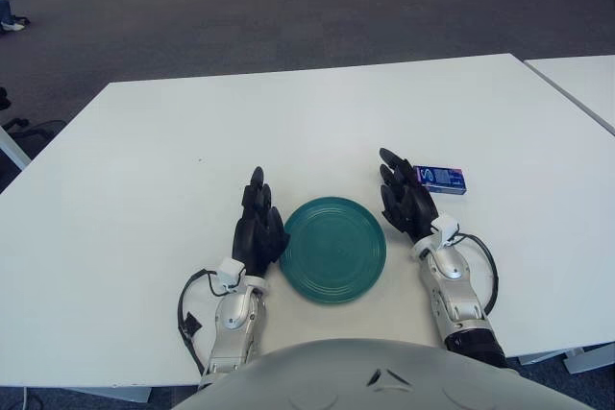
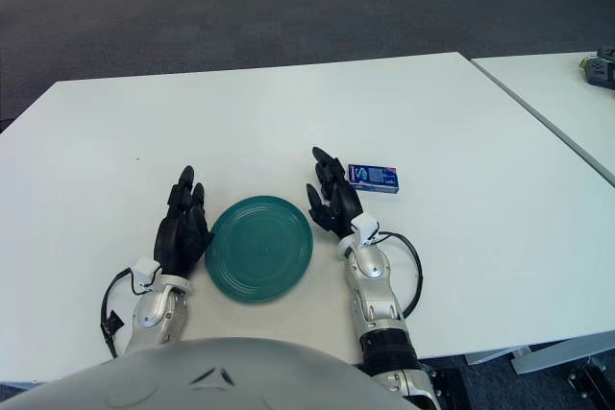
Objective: Put the gum into the plate.
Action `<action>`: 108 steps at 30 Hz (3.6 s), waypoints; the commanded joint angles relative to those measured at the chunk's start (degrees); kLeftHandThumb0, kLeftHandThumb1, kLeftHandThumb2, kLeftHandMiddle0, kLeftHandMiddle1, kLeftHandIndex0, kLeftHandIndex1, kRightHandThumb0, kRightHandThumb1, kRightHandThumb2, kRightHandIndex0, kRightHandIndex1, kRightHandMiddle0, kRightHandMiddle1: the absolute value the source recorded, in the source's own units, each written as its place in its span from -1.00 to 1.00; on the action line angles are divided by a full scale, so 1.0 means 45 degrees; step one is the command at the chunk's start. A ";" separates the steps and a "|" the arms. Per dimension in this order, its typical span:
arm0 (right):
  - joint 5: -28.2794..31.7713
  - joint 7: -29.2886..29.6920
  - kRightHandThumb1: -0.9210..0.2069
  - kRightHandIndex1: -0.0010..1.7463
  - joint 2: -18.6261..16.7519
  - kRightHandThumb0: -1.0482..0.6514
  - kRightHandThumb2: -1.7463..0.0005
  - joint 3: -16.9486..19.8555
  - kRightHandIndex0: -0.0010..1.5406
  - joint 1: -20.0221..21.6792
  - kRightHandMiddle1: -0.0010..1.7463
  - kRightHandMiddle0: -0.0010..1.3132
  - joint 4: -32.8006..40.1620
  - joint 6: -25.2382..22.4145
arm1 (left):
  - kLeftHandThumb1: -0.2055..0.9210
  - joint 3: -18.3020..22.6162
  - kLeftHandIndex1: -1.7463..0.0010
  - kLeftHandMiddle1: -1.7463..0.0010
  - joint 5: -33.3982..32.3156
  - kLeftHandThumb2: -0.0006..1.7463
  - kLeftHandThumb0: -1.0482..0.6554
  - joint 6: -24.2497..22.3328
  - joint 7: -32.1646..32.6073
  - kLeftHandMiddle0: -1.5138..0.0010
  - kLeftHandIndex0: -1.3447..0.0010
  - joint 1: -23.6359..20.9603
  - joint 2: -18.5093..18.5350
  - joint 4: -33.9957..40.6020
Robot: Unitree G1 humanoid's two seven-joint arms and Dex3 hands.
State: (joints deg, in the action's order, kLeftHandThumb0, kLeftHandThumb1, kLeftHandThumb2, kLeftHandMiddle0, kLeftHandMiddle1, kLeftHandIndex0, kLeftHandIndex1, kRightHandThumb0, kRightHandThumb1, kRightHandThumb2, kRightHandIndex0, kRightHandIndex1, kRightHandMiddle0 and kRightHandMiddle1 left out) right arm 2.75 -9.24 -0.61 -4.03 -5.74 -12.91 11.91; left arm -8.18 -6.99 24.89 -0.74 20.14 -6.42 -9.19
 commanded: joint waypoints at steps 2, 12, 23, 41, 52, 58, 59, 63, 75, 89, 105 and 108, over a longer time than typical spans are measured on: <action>0.0347 -0.0056 -1.00 -0.96 0.0447 -0.77 0.24 0.0248 -0.74 -0.0161 -0.53 -1.00 0.1510 -0.2541 | 1.00 0.0025 0.82 1.00 0.0178 -0.02 -0.98 -0.0684 0.0338 0.99 1.00 0.0278 -0.0510 -0.1118; -0.0064 0.0113 -1.00 -0.94 0.0767 -0.71 0.32 -0.0323 -0.58 0.0633 -0.36 -1.00 0.6228 -0.4904 | 1.00 -0.0109 0.76 1.00 0.0328 0.02 -0.96 -0.0571 0.0465 0.98 1.00 0.0110 -0.0510 -0.1325; -0.6273 0.1683 -1.00 -0.95 0.4128 -0.69 0.42 -0.0762 -0.45 0.1837 -0.08 -0.99 0.6294 -0.1426 | 1.00 -0.0143 0.79 1.00 -0.0053 -0.03 -0.95 -0.0444 0.0206 0.99 1.00 0.0038 -0.0559 -0.1405; -0.8766 0.0225 -1.00 -0.95 0.7544 -0.64 0.53 -0.1461 -0.37 0.5130 0.09 -0.88 0.2801 0.0681 | 1.00 -0.0066 0.71 0.99 -0.0366 -0.14 -0.91 -0.0165 0.0296 0.95 1.00 0.0010 -0.0822 -0.1540; -0.9727 0.0461 -1.00 -0.99 0.8726 -0.72 0.43 -0.2298 -0.44 0.6327 0.07 -0.97 -0.1175 0.2141 | 1.00 -0.0173 0.74 1.00 -0.0222 -0.14 -0.93 0.0077 0.0278 0.98 1.00 -0.0069 -0.0791 -0.1727; -0.9407 -0.0164 -1.00 -1.00 0.8974 -0.82 0.29 -0.2628 -0.51 0.6615 -0.08 -1.00 -0.2262 0.2531 | 1.00 -0.0172 0.80 1.00 -0.0137 -0.16 -0.95 0.0004 0.0355 0.98 1.00 0.0035 -0.0771 -0.1649; -0.9286 -0.0336 -1.00 -1.00 0.8974 -0.85 0.26 -0.2679 -0.53 0.6668 -0.12 -1.00 -0.2495 0.2579 | 1.00 -0.0150 0.81 0.99 -0.0131 -0.16 -0.95 -0.0027 0.0396 0.98 1.00 0.0043 -0.0782 -0.1639; -0.9131 -0.0584 -1.00 -1.00 0.8949 -0.91 0.18 -0.2762 -0.57 0.6753 -0.23 -1.00 -0.2958 0.2738 | 1.00 -0.0104 0.84 0.99 -0.0158 -0.20 -0.95 -0.0033 0.0473 0.96 1.00 0.0089 -0.0810 -0.1613; -0.9436 0.0012 -1.00 -1.00 0.8584 -0.96 0.10 -0.3269 -0.62 0.6880 -0.35 -1.00 -0.4581 0.2971 | 1.00 0.0041 0.84 0.99 -0.0417 -0.29 -0.96 0.0044 0.0450 0.95 1.00 0.0054 -0.0798 -0.1697; -0.9164 0.0071 -1.00 -0.99 0.8875 -0.98 0.02 -0.3473 -0.63 0.6284 -0.35 -1.00 -0.5010 0.3201 | 1.00 0.0035 0.85 1.00 -0.0150 -0.24 -0.98 -0.0232 0.0607 0.96 1.00 0.0179 -0.0576 -0.1337; -0.9284 -0.0416 -1.00 -1.00 0.9436 -0.97 0.03 -0.3536 -0.65 0.6097 -0.37 -1.00 -0.4969 0.3552 | 1.00 0.0008 0.83 1.00 -0.0132 -0.23 -0.97 -0.0321 0.0602 0.95 1.00 0.0252 -0.0551 -0.1186; -0.9445 -0.0282 -1.00 -1.00 0.9648 -0.97 0.04 -0.3591 -0.66 0.6037 -0.37 -1.00 -0.4948 0.3775 | 1.00 -0.0015 0.83 1.00 -0.0102 -0.21 -0.97 -0.0382 0.0636 0.96 1.00 0.0293 -0.0553 -0.1094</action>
State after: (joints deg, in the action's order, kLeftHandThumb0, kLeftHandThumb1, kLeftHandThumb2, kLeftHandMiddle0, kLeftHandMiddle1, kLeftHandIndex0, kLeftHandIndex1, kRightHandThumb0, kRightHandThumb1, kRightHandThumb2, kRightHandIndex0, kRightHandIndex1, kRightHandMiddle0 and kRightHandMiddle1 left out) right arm -39.08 -10.88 41.14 -19.85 21.51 -35.48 28.12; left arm -8.49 -6.99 25.25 1.48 18.01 -6.24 -10.97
